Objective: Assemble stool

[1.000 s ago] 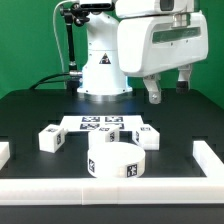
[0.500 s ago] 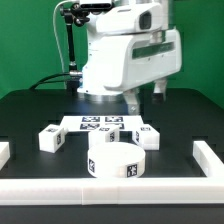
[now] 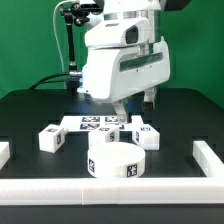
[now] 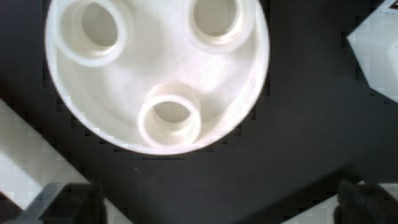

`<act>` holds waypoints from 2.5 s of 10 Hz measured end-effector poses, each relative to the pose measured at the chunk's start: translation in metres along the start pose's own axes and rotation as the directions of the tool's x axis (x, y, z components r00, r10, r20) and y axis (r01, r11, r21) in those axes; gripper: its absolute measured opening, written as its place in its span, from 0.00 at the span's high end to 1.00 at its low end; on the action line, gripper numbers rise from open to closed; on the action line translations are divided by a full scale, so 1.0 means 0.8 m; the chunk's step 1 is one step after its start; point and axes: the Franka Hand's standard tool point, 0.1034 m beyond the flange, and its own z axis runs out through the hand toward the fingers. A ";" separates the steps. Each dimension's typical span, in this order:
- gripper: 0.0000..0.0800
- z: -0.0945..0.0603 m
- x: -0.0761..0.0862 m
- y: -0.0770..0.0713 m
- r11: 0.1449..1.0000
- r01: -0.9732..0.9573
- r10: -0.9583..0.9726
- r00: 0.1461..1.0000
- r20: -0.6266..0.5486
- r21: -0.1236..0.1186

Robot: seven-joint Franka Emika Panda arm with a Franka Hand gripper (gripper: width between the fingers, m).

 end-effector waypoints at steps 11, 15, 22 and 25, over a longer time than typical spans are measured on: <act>0.19 0.056 -0.013 -0.024 0.967 -0.255 0.255 0.967 0.018 0.014; 0.19 0.076 -0.018 -0.025 0.962 -0.271 0.271 0.962 0.009 0.008; 0.35 0.096 -0.026 -0.023 0.969 -0.247 0.247 0.969 0.005 0.008; 0.69 0.097 -0.026 -0.023 0.969 -0.247 0.247 0.969 0.005 0.008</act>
Offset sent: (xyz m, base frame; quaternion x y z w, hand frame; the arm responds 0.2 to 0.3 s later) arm -0.0032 0.0082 -0.0270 -0.0134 -0.0518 0.0988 0.9937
